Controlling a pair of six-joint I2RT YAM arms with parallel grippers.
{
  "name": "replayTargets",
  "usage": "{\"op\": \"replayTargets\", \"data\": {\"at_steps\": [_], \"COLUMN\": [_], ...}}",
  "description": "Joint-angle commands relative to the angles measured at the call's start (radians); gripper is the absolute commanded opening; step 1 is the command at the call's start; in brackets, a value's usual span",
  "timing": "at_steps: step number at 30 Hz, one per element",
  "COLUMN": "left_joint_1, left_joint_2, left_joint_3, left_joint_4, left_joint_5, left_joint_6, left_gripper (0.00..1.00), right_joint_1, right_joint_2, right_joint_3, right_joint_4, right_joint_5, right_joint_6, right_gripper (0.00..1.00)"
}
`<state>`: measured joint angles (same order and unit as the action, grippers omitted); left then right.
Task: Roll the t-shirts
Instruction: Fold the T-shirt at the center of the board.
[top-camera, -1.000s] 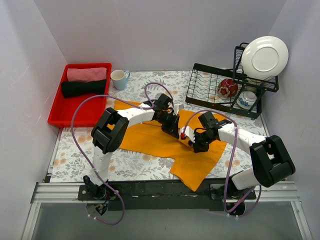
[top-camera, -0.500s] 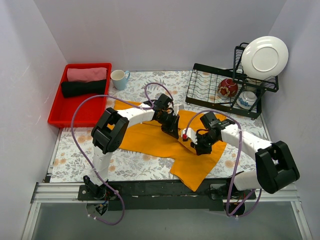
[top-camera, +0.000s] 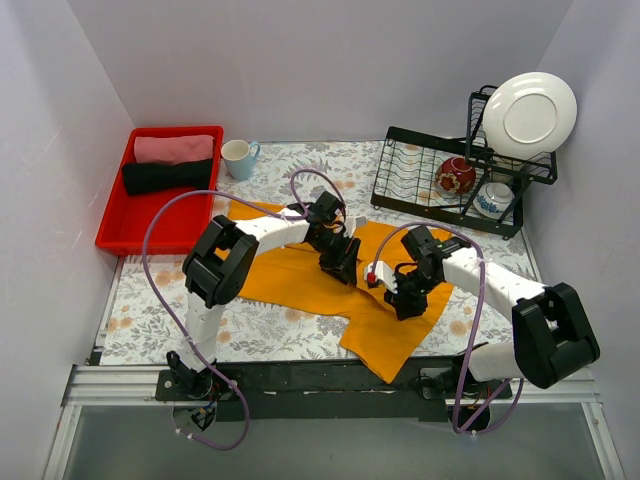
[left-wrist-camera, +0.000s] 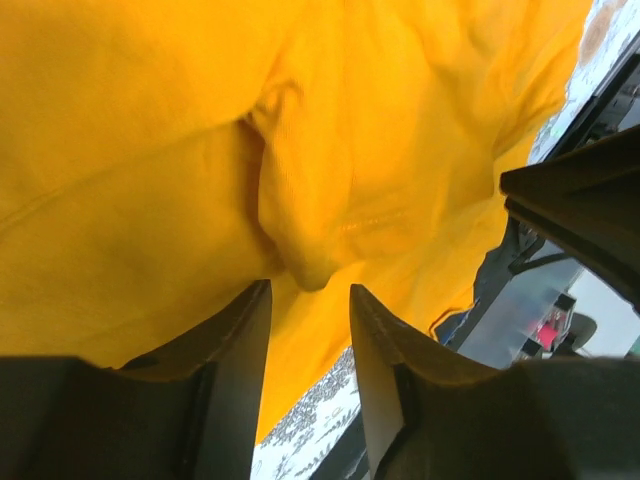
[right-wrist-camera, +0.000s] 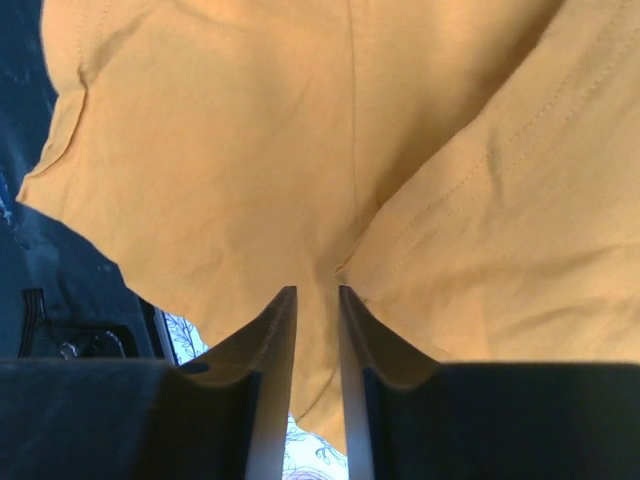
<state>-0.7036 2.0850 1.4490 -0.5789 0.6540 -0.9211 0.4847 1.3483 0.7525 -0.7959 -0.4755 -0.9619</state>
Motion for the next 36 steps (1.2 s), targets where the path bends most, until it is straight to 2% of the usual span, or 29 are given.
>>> {"op": "replayTargets", "data": {"at_steps": [1,2,7,10,15,16,21,25,36], "left_joint_1": [0.012,0.029,0.104,0.176,0.271,0.28,0.345,0.38,0.397], "left_joint_2": [-0.069,-0.077,-0.065,-0.036,0.036,0.043,0.066,0.089,0.161], "left_joint_3": [0.042,0.06,0.178,0.247,0.306,0.307,0.304,0.307,0.336], "left_joint_4": [-0.062,-0.061,-0.114,-0.137,-0.147,-0.15,-0.134,-0.136,-0.124], "left_joint_5": [0.03,0.029,0.047,0.019,-0.085,-0.099,-0.24,-0.319,-0.435], "left_joint_6": [0.041,0.039,0.06,0.074,0.132,0.148,0.2,0.24,0.329], "left_gripper": [0.41,0.42,0.43,0.43,0.37,0.34,0.19,0.12,0.08], "right_joint_1": [-0.032,-0.052,-0.243,-0.32,-0.344,-0.344,-0.356,-0.37,-0.419], "right_joint_2": [0.003,0.006,0.121,0.21,0.268,0.278,0.327,0.357,0.514], "right_joint_3": [0.091,0.147,0.364,0.467,0.466,0.459,0.43,0.397,0.383], "right_joint_4": [-0.06,-0.078,-0.15,-0.122,0.081,0.137,0.248,0.303,0.445], "right_joint_5": [-0.032,-0.06,-0.146,-0.109,0.082,0.159,0.339,0.435,0.59], "right_joint_6": [0.041,0.055,0.121,0.163,0.236,0.241,0.226,0.187,0.092], "right_gripper": [0.35,0.38,0.39,0.39,0.31,0.3,0.25,0.22,0.21]}}
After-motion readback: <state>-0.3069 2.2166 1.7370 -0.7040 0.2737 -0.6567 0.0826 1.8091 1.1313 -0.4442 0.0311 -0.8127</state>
